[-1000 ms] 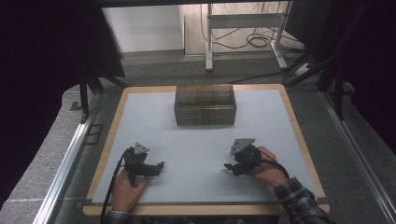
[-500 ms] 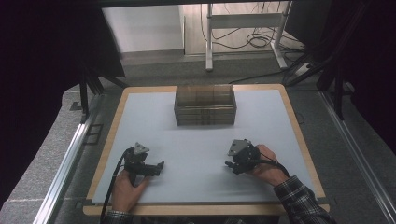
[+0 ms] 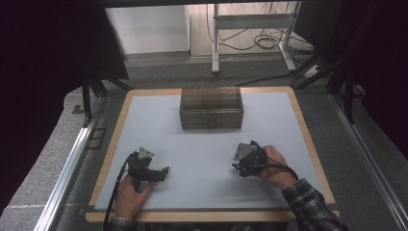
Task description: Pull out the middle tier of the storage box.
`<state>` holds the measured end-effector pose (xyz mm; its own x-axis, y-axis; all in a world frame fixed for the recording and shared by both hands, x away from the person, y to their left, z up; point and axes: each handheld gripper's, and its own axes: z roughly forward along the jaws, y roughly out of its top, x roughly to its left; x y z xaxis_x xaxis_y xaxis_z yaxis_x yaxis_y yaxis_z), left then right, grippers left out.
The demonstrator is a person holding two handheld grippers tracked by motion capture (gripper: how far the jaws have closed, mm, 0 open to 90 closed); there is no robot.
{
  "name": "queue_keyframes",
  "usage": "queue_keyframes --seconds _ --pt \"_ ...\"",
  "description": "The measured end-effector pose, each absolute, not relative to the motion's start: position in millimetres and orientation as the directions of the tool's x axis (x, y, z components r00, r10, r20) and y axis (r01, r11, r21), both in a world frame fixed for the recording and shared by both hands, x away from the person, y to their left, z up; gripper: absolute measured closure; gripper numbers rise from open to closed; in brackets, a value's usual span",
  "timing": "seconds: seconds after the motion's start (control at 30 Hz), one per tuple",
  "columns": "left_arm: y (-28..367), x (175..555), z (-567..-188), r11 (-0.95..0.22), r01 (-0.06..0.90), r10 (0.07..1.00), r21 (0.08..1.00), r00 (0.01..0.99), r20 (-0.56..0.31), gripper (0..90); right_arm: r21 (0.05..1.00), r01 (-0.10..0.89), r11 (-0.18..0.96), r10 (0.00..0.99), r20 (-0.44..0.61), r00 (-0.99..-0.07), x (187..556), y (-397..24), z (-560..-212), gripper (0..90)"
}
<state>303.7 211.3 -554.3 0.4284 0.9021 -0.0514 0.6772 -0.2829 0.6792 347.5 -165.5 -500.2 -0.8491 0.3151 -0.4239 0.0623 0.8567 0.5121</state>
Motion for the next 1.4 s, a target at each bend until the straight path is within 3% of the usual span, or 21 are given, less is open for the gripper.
queue_keyframes --seconds 1.17,1.4 --pt "211 304 -554 -0.281 0.678 0.903 0.68 0.427 -0.052 0.0 0.382 -0.077 0.921 0.208 -0.651 -0.73 355 -142 -499 34.7" --pt "211 304 -554 -0.281 0.678 0.903 0.68 0.427 -0.052 0.0 0.379 -0.086 0.922 0.2 -0.653 -0.73 357 -137 -499 36.1"
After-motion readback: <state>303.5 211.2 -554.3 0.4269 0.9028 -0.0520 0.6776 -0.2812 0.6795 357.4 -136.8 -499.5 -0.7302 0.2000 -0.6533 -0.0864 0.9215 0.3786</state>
